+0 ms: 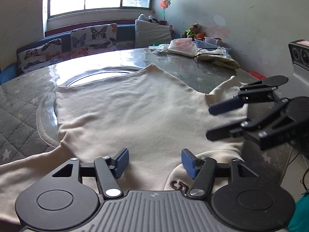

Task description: Fold clothes

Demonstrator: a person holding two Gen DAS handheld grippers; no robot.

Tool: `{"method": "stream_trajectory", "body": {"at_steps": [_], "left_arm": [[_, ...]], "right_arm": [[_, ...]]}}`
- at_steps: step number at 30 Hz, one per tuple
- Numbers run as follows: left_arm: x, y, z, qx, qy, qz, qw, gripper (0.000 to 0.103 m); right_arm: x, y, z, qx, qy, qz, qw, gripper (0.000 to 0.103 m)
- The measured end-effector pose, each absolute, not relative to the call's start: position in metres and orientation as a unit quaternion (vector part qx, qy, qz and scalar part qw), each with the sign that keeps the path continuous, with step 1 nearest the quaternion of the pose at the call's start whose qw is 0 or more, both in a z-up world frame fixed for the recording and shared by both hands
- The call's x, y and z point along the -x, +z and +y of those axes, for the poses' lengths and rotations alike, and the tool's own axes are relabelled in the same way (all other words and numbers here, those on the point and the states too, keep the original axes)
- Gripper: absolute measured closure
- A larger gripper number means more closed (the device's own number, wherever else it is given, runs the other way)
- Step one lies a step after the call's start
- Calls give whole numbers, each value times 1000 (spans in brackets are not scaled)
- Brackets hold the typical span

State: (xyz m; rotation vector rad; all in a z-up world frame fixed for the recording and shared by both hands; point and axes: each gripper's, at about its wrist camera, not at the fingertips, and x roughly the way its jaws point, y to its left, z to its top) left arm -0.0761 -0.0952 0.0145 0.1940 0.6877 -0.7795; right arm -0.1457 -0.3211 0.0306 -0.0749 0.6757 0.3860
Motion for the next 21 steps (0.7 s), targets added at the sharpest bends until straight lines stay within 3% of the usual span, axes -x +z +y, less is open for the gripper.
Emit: {"method": "stream_trajectory", "body": {"at_steps": [12,21], "left_arm": [[10,14,-71,4,-261,358,896,30],[5,26,-79,11,-253,342,905,24]], "right_arm": [[114,1,-333,13,144,330,933,39],[119,-3,-325,28,157,323,933,19]]}}
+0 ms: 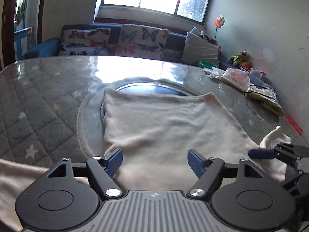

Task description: Fold clothes

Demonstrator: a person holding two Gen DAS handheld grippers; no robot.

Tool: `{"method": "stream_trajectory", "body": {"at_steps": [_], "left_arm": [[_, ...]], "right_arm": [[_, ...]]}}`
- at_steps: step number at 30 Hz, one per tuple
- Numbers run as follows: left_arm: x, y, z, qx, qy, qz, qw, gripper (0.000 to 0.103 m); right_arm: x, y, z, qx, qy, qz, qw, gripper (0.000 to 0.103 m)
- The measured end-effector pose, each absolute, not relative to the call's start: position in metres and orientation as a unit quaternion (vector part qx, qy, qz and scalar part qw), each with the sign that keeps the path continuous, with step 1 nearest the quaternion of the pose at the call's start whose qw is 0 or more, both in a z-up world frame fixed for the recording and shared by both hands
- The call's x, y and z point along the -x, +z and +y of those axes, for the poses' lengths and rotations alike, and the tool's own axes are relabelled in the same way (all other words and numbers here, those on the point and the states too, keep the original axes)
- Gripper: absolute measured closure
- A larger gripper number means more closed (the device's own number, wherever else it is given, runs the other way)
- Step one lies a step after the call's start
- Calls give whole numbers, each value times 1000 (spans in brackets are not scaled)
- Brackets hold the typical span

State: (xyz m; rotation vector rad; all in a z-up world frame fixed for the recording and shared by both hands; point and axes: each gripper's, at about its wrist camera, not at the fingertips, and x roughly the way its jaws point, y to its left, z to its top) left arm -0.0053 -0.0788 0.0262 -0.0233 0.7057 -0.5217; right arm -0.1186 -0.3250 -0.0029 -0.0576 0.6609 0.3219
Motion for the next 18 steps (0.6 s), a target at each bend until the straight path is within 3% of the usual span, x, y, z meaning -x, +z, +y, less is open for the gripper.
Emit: {"method": "stream_trajectory", "body": {"at_steps": [6,18], "left_arm": [[-24,13,-85,42,-254,371,892,20],[-26,20,-83,51,-240,358,901,11]], "right_arm": [[118,-4,-323,28,163,325,931,12],[116,-6,-320,33,174,332,927,0]]}}
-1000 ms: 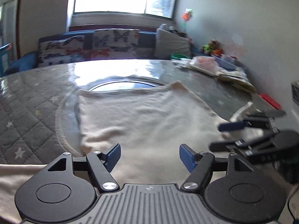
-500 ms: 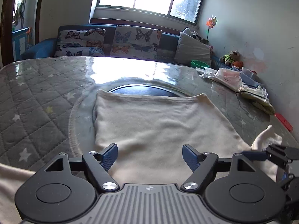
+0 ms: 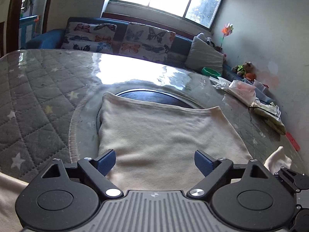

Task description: Fold clothes

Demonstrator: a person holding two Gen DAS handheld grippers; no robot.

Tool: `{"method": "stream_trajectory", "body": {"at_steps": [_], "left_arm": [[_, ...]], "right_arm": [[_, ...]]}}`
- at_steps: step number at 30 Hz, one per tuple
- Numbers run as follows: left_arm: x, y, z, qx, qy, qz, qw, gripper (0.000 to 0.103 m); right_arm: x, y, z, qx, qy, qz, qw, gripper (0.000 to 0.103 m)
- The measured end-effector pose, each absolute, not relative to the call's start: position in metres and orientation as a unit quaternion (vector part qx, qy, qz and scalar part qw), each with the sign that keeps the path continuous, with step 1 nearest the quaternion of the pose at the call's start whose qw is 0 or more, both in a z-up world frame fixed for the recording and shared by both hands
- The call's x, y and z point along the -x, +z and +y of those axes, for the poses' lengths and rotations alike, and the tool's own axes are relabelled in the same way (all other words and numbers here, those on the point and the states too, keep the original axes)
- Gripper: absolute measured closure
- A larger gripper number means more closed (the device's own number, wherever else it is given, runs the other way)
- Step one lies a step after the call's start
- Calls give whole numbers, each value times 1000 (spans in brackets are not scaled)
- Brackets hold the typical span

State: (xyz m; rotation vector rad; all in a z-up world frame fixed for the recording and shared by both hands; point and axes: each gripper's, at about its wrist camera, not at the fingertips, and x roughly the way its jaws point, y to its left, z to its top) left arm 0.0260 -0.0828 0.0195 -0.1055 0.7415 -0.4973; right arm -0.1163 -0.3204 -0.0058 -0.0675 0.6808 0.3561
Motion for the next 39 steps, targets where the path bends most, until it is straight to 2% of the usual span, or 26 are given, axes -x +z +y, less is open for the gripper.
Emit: {"method": "stream_trajectory", "body": {"at_steps": [8,12,39], "left_arm": [[-34,17,-85,47,-231,371,898,8],[-24,28,-83,48,-231,356,905,0],[34,46,-101,-7,-214,338,916,0]], "right_arm": [[116,-6,-318,43,170,335,926,0],[116,-7,-317,48,169,335,926,0],[116,-7,-317,51,169,335,926,0]]}}
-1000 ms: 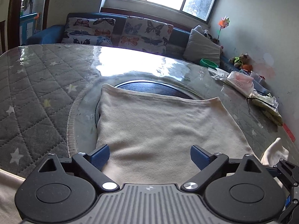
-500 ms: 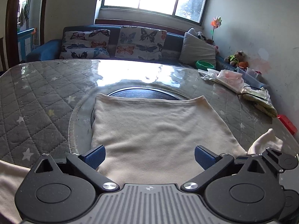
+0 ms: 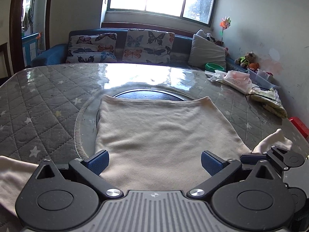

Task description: Fold clothes

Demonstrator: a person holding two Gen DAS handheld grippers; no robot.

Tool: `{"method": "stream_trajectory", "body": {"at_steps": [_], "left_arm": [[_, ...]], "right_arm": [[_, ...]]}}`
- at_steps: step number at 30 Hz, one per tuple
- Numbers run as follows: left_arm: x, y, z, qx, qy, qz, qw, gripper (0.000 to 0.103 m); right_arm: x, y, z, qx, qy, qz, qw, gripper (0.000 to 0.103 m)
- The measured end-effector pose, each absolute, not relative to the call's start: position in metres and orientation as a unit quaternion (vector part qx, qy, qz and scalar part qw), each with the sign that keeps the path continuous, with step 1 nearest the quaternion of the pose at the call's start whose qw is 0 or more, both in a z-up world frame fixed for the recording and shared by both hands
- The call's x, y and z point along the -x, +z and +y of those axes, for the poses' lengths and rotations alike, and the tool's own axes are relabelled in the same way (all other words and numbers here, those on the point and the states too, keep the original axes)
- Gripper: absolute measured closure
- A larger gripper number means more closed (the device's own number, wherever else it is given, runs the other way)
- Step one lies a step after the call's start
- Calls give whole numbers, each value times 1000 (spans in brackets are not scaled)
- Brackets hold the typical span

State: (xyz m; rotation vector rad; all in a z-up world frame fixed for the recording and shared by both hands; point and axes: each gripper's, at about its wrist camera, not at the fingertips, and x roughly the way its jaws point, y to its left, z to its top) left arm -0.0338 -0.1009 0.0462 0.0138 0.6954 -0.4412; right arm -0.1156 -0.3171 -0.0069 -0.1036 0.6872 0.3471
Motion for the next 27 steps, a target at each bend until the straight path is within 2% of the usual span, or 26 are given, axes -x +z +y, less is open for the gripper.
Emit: {"method": "stream_trajectory", "body": {"at_steps": [6,18,27], "left_arm": [[41,49,-106,-17,-204,324,924,0],[28,27,-119,-31,-146,414,898,0],[29,20,-128,-65,-131,420,896,0]], "right_arm": [[116,-7,-317,51,169,335,926,0],[116,-7,-317,51,169,335,926,0],[117,-7,-316,53,169,333,926,0]]}}
